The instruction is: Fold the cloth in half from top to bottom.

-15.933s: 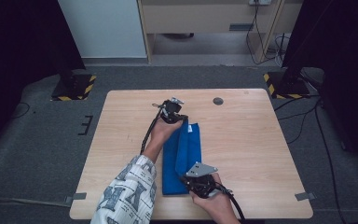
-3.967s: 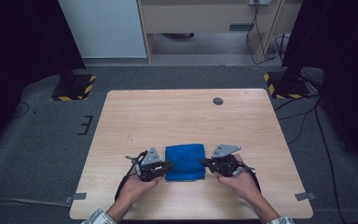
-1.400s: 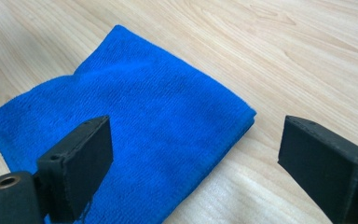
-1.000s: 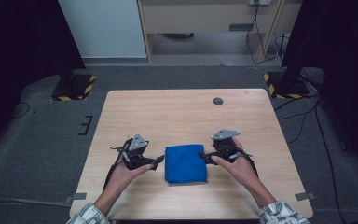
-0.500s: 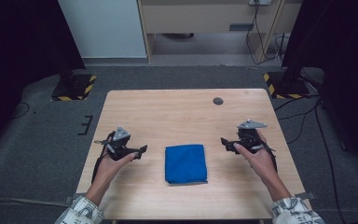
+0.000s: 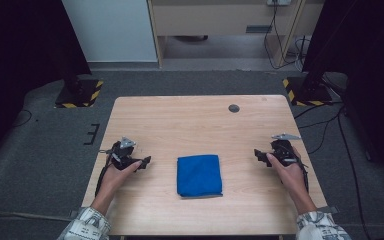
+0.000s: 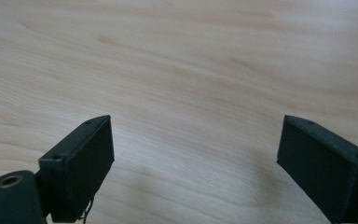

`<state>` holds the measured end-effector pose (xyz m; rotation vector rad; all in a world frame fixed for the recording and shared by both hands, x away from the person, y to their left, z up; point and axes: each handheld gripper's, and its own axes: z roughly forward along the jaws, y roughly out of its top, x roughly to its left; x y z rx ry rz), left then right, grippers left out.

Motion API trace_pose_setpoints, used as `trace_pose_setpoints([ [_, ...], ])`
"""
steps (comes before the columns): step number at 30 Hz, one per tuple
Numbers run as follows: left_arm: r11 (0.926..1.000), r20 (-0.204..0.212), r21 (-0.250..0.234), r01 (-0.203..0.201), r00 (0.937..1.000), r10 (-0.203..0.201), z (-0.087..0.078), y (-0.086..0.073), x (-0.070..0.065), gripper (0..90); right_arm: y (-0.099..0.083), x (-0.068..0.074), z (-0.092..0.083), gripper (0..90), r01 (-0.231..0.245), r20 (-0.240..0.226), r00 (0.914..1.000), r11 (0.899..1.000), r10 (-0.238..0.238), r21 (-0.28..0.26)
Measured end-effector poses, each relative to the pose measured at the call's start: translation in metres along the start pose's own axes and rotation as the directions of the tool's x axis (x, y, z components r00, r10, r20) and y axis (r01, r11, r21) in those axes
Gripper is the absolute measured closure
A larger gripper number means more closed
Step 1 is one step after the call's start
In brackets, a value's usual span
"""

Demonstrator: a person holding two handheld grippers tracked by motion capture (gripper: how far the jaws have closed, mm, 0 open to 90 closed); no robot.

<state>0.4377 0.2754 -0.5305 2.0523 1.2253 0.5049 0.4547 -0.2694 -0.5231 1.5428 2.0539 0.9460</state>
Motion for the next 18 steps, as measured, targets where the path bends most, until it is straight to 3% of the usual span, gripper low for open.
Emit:
trace_pose_setpoints([
  [3, 0.9999, -0.005, 0.014, 0.000, 1.0000, 0.000, 0.004, -0.003, 0.001, 6.3, -0.003, -0.005, 0.005, 10.5, -0.005, 0.048, 0.9988, 1.000, 0.004, 0.016],
  [7, 0.9998, -0.015, 0.019, -0.003, 0.9999, 0.004, 0.005, -0.004, 0.001, 5.1, -0.006, -0.009, 0.009, 10.2, -0.025, 0.057, 0.9981, 1.000, 0.025, 0.008],
  [11, 0.9997, -0.018, 0.022, -0.005, 0.9998, 0.006, 0.006, -0.004, -0.001, 4.3, -0.008, -0.004, 0.014, 8.5, 0.016, 0.100, 0.9949, 1.000, -0.016, -0.001],
  [18, 0.9997, -0.023, 0.025, -0.005, 0.9997, 0.005, 0.006, -0.003, -0.001, 3.5, -0.009, -0.001, 0.015, 6.6, 0.018, 0.100, 0.9948, 1.000, -0.018, 0.003],
])
